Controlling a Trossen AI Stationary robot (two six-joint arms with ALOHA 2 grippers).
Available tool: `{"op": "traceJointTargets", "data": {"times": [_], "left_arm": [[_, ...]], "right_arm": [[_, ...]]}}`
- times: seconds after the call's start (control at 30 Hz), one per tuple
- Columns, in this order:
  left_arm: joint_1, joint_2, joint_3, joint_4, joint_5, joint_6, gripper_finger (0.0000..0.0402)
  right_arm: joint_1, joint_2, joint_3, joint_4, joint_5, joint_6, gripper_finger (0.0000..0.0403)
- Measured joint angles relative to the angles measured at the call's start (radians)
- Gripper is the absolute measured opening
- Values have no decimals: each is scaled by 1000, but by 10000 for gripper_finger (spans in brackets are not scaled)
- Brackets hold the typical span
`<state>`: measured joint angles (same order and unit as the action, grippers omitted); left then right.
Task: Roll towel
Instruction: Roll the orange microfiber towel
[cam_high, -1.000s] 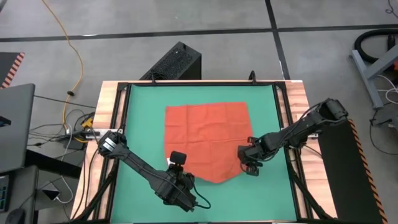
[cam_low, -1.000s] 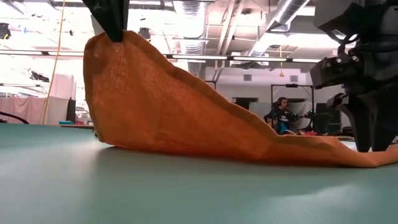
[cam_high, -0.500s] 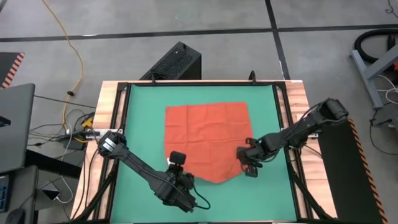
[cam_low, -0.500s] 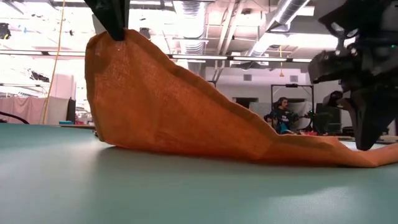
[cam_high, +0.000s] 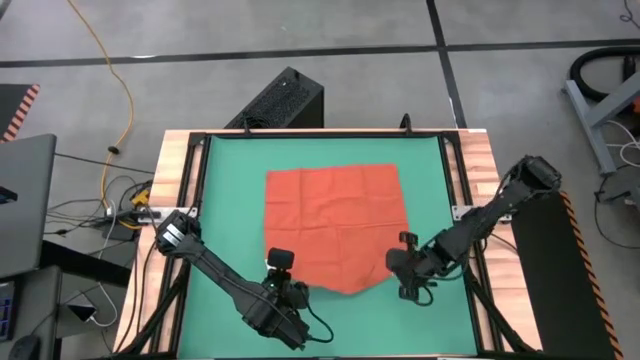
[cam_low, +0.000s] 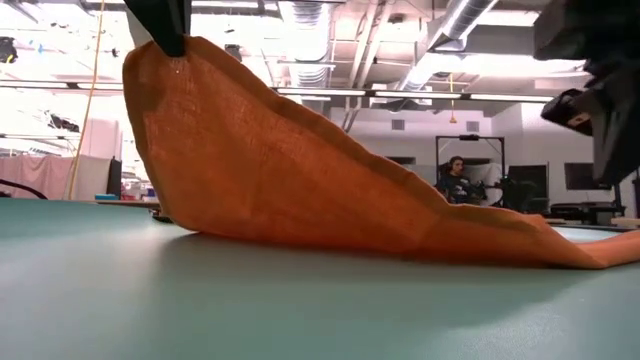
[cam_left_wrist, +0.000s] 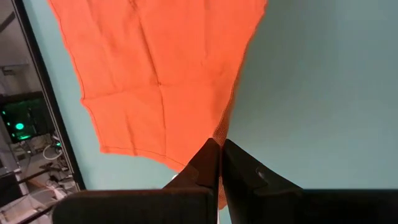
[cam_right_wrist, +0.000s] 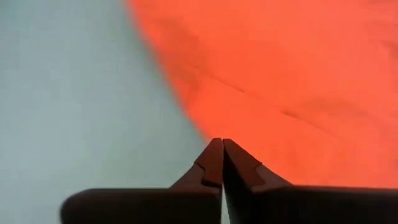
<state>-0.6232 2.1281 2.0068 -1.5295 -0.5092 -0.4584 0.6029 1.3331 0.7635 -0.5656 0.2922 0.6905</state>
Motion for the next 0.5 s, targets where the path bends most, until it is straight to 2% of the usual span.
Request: {"op": "traceJointTargets", "data": {"times": [0.07, 0.2, 0.27, 0.37, 0.5], "left_arm": [[-1, 0, 0, 0, 0, 0, 0], [0, 0, 0, 1, -1, -3, 0], [0, 0, 0, 1, -3, -3, 0], [0, 0, 0, 1, -3, -3, 0], [0, 0, 0, 0, -3, -3, 0]], "right_arm": [[-37, 0, 0, -62, 26, 42, 56], [-135, 0, -1, -171, -45, 95, 116], [-168, 0, -2, -176, -90, 74, 149], [-194, 8, -1, -181, -106, 45, 191], [-223, 51, -1, -193, -112, 12, 222]]}}
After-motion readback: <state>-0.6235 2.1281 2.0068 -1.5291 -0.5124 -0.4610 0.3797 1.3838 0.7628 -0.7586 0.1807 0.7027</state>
